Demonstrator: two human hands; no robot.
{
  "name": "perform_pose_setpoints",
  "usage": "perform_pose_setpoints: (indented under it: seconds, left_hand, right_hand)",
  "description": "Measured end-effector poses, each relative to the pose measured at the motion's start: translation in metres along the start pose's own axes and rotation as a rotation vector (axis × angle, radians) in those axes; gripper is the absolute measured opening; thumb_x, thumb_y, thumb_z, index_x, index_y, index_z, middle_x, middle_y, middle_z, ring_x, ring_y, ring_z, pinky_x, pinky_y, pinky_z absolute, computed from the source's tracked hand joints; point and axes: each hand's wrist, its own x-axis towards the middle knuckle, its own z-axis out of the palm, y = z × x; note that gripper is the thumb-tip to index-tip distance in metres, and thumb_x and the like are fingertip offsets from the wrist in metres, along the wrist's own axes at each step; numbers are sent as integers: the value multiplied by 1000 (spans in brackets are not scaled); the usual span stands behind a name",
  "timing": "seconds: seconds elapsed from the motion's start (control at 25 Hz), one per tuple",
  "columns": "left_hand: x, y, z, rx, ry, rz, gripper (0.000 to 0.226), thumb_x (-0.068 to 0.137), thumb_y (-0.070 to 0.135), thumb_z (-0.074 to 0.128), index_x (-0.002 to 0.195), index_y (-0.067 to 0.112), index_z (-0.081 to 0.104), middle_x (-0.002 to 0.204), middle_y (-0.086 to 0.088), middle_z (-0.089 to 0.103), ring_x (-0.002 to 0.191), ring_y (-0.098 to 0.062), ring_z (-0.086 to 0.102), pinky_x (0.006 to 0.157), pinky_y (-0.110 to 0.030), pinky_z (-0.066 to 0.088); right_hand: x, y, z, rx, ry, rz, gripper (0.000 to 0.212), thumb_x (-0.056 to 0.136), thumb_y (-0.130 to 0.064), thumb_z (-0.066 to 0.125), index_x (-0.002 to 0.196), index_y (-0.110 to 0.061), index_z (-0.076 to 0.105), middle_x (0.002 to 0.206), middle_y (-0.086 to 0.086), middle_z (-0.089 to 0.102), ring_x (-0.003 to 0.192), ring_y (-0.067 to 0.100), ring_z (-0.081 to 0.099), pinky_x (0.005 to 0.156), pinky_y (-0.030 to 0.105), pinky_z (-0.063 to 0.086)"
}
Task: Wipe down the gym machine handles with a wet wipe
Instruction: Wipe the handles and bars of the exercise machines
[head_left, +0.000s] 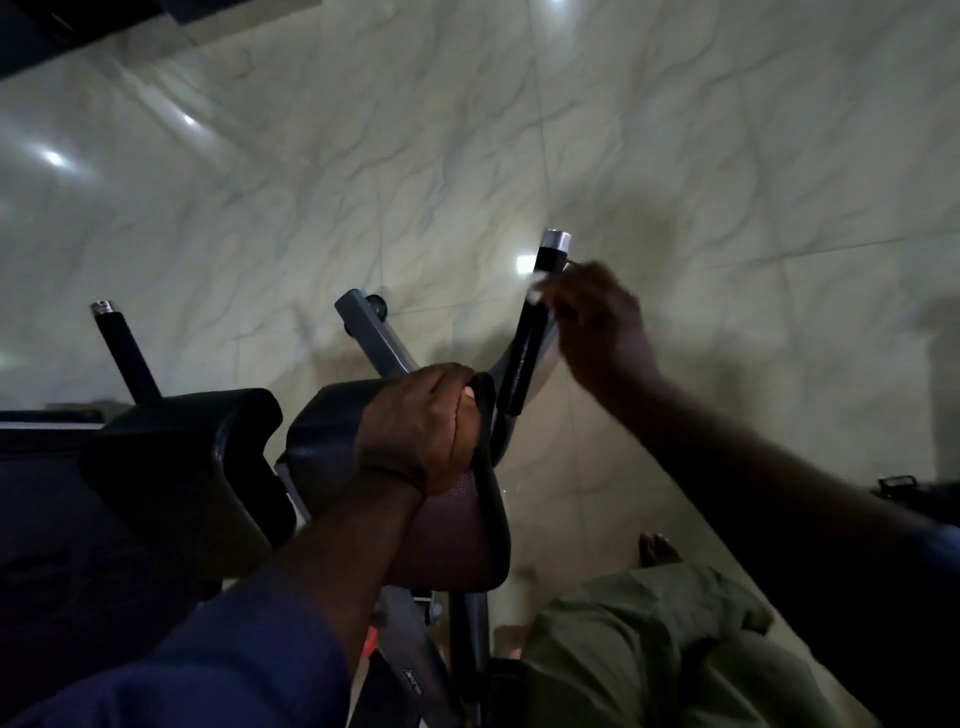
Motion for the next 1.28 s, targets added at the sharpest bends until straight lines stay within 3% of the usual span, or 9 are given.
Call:
perform_pose_setpoints:
  seconds: [0.16, 0.28, 0.48, 0.64, 0.8, 0.88, 1.0, 1.16, 1.28]
  left_hand:
    - [-1, 1, 0, 17, 13, 17, 40, 100, 33, 38, 119, 18, 69, 116, -2, 72, 99, -26, 68, 79, -36, 52]
    - [-1, 0, 1, 9, 14, 30, 38, 100, 32, 38, 118, 18, 69, 115, -2, 72, 98, -26, 68, 79, -38, 55]
    - [1, -1, 2, 0, -8, 12, 43, 101, 35, 33, 118, 17, 68, 116, -5, 72, 100, -29, 69, 81, -43, 57]
    - [2, -2, 3, 16, -25, 5, 48, 101, 37, 32, 123, 17, 69, 122, -5, 72, 107, -28, 70, 89, -43, 58]
    - [2, 0, 3, 47, -19, 2, 47, 100, 36, 34, 121, 17, 71, 120, -4, 73, 106, -28, 71, 88, -40, 56]
    - [2, -1, 4, 52, -5, 17, 45, 99, 34, 36, 119, 17, 72, 118, -4, 74, 104, -27, 71, 87, -38, 56]
    - [0, -3, 6, 30, 34, 32, 42, 100, 32, 38, 119, 15, 71, 118, -5, 74, 105, -27, 70, 88, -38, 55]
    - [-2, -2, 5, 36, 99, 64, 39, 99, 30, 42, 116, 13, 72, 114, -5, 75, 99, -27, 70, 81, -36, 53]
    - [0, -3, 5, 38, 46, 51, 41, 99, 32, 40, 118, 14, 72, 116, -5, 74, 101, -27, 70, 83, -36, 54]
  right_hand:
    - [-41, 1, 5, -105, -234, -243, 32, 86, 12, 65, 110, -9, 74, 107, 10, 62, 103, 30, 56, 85, 33, 50]
    - [4, 10, 0, -177, -142, -270, 28, 90, 5, 60, 110, -8, 75, 109, 14, 63, 100, 33, 55, 80, 40, 51]
    - [53, 7, -11, -212, -61, -236, 21, 86, 6, 63, 98, -7, 75, 110, 12, 67, 106, 28, 58, 81, 31, 52]
    - [76, 0, -8, -188, -271, 26, 28, 84, -7, 56, 97, -22, 76, 108, 0, 73, 93, 22, 71, 79, 36, 59]
    - [101, -1, -10, -85, -408, 312, 19, 92, -25, 61, 93, -22, 79, 96, -9, 76, 90, 6, 67, 79, 19, 48]
    - [95, 3, -7, 147, -282, 497, 18, 89, -34, 65, 86, -28, 82, 90, -17, 77, 87, -3, 68, 83, 16, 48]
    - [63, 8, 7, 341, 78, 709, 17, 85, -44, 66, 94, -41, 80, 87, -11, 79, 87, 8, 74, 90, 35, 59]
    - [20, 1, 17, 140, 233, 350, 25, 98, -19, 68, 121, -14, 77, 124, -7, 71, 113, -5, 67, 101, 19, 52]
    - [39, 5, 16, -38, 81, -72, 19, 100, -16, 63, 110, -9, 78, 127, 4, 71, 117, 19, 69, 98, 31, 56]
